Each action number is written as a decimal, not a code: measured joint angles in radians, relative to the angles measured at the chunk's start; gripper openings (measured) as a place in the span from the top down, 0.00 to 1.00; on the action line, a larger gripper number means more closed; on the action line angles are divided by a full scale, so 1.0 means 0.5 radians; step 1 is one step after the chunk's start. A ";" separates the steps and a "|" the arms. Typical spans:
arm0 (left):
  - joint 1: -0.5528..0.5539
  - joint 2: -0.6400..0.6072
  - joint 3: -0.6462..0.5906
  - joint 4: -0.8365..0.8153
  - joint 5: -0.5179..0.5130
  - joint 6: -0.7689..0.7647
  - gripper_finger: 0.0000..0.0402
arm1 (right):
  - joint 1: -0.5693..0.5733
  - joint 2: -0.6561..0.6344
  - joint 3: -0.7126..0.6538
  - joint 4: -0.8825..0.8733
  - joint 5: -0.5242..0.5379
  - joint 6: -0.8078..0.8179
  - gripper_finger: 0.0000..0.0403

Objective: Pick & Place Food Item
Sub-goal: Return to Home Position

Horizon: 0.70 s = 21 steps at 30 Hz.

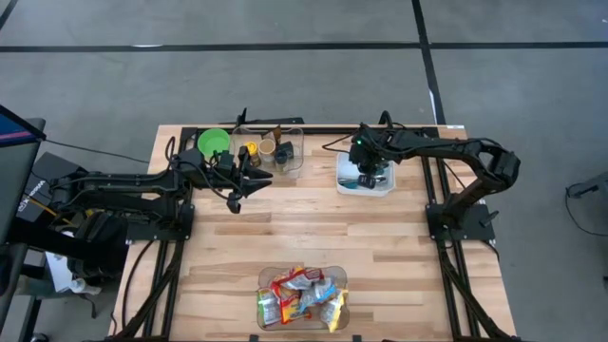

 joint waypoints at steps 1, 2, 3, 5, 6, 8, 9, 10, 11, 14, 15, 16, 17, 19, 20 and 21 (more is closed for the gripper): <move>0.000 0.000 0.000 0.000 0.000 0.000 0.79 | 0.000 0.000 0.000 0.000 0.000 -0.006 0.88; 0.000 0.000 0.000 0.000 0.000 0.001 0.79 | 0.000 0.000 0.000 0.000 0.000 -0.007 0.91; 0.001 0.000 0.000 0.000 0.000 0.001 0.79 | 0.000 0.000 0.000 -0.001 0.000 -0.006 0.95; 0.000 0.000 0.000 0.001 0.001 0.001 0.79 | 0.000 0.000 0.000 -0.011 0.000 -0.005 0.99; 0.000 0.000 0.000 0.000 0.000 0.000 0.79 | 0.000 0.000 0.000 -0.019 0.000 -0.004 0.98; 0.000 0.000 0.000 0.001 0.000 0.000 0.79 | 0.000 0.000 0.006 -0.052 0.000 0.001 0.96; 0.000 0.000 0.000 0.000 0.000 0.000 0.79 | 0.000 0.000 0.018 -0.088 0.000 0.006 0.95; 0.001 0.001 0.000 0.001 0.000 0.000 0.79 | 0.003 0.000 0.038 -0.133 0.000 0.038 0.94; 0.000 0.000 0.000 0.001 0.000 0.000 0.79 | 0.010 0.000 0.063 -0.181 0.000 0.084 0.93; 0.000 0.000 0.000 0.001 0.000 0.000 0.79 | 0.015 0.000 0.126 -0.320 0.001 0.192 0.91; 0.000 0.000 0.000 0.000 0.000 0.000 0.79 | 0.015 0.000 0.141 -0.360 0.001 0.220 0.91; 0.000 0.000 0.000 0.000 0.000 0.001 0.79 | 0.014 0.000 0.148 -0.384 0.001 0.225 0.91; 0.000 0.000 0.000 0.001 0.000 0.001 0.79 | 0.012 0.000 0.152 -0.396 0.001 0.226 0.90; 0.000 0.000 0.000 0.000 0.000 0.000 0.79 | 0.011 0.000 0.152 -0.404 0.001 0.226 0.90; 0.000 0.000 0.000 0.000 0.000 0.000 0.79 | 0.014 0.000 0.152 -0.404 0.000 0.227 0.90; 0.000 0.000 0.000 0.000 0.000 0.001 0.79 | 0.019 0.000 0.152 -0.411 0.001 0.225 0.90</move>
